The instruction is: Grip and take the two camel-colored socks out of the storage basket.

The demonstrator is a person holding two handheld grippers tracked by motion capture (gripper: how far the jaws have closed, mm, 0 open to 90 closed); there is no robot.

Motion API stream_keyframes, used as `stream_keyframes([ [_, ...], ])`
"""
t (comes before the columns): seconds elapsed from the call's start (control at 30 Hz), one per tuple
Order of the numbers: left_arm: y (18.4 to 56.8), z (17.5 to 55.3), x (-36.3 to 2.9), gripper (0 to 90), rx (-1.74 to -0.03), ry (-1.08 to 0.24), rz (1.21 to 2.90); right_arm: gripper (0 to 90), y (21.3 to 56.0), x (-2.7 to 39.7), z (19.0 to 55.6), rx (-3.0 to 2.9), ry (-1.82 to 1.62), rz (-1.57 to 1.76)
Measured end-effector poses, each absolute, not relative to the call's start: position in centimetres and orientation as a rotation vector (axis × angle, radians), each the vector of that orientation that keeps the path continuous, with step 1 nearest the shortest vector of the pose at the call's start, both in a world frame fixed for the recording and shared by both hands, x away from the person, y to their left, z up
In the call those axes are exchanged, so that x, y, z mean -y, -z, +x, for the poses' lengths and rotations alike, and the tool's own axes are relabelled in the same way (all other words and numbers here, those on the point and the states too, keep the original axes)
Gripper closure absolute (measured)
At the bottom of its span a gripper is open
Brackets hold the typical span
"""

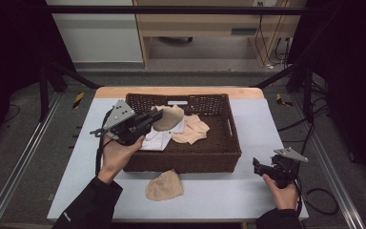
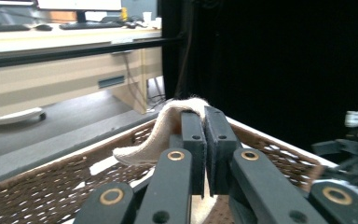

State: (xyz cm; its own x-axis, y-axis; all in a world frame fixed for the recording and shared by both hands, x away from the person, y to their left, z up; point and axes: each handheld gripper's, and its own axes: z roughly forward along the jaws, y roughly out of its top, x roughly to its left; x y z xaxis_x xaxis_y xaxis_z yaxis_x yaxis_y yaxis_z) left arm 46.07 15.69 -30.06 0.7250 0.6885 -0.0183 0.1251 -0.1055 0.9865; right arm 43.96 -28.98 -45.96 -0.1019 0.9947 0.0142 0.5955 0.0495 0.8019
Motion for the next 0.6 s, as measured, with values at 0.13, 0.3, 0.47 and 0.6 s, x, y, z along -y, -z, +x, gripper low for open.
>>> stream_keyframes([
  [0.13,29.8,44.0,-15.8,87.1,-0.629,-0.519,1.644,4.3,45.9,29.0,44.0,-1.756,-0.9,1.6],
  [0.3,30.1,41.3,-16.0,87.1,-0.58,-0.491,1.65,4.3,46.0,28.9,43.9,-1.761,-0.898,1.599],
  [0.47,30.8,39.8,-16.2,87.1,-0.563,-0.471,1.678,4.3,46.0,28.9,43.9,-1.76,-0.899,1.603],
  [0.6,32.3,38.5,-16.0,87.0,-0.542,-0.439,1.714,4.3,46.0,28.9,43.9,-1.759,-0.899,1.603],
])
